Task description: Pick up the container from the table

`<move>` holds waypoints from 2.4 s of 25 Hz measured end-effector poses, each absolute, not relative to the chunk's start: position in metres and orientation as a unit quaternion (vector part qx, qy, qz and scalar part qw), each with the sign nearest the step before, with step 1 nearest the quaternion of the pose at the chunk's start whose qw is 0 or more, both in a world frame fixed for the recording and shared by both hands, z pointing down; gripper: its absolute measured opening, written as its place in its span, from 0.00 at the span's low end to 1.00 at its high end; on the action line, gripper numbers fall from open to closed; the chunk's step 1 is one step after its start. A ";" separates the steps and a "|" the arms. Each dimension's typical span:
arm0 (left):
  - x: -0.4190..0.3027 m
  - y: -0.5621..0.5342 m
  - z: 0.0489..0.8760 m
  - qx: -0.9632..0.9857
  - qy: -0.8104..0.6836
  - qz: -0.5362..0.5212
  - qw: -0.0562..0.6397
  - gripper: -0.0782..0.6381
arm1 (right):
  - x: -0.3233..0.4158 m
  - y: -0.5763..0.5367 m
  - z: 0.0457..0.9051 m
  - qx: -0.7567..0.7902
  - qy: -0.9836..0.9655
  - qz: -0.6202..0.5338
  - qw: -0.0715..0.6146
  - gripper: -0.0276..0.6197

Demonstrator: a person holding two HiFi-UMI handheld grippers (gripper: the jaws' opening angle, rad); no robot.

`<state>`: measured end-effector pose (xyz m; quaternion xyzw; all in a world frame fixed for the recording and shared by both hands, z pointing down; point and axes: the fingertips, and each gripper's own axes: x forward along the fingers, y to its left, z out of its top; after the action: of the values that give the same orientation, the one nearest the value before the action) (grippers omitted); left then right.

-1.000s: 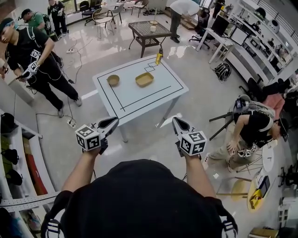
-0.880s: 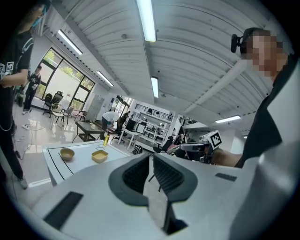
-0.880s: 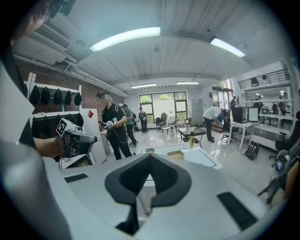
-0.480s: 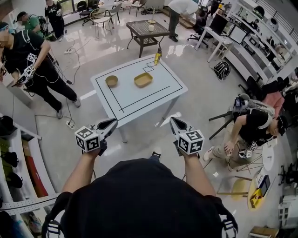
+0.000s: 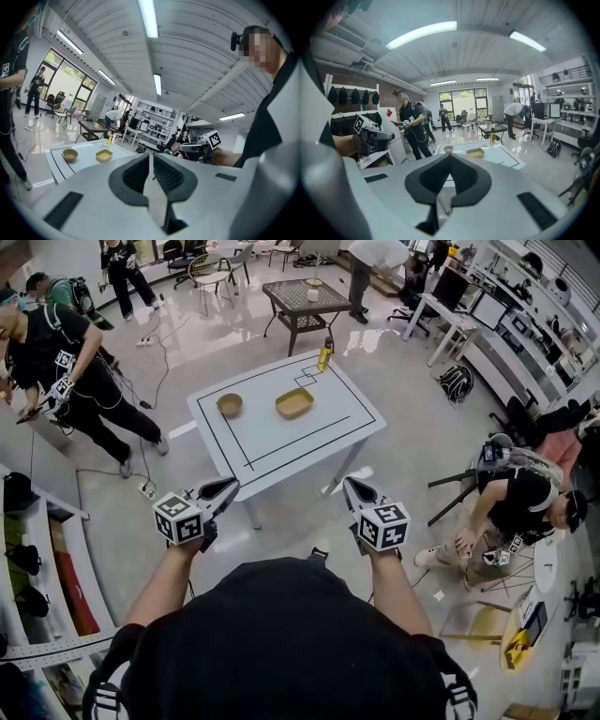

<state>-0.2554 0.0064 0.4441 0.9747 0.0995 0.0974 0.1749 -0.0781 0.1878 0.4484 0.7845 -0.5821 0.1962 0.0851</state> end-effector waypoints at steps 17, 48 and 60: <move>-0.198 -0.009 0.461 0.974 0.086 0.109 0.181 0.16 | -0.019 0.162 0.479 0.770 -0.593 0.215 0.094 0.05; -0.063 -0.014 0.476 0.971 0.038 0.123 0.199 0.16 | 0.113 0.115 0.516 0.706 -0.653 0.245 0.124 0.05; -0.017 -0.005 0.477 0.972 0.011 0.124 0.200 0.16 | 0.156 0.116 0.532 0.677 -0.674 0.260 0.138 0.05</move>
<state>-0.0170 -0.0046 0.4766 0.9718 0.0112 0.1235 0.2005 0.1560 0.1160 0.5324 0.6774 -0.6742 0.2598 0.1384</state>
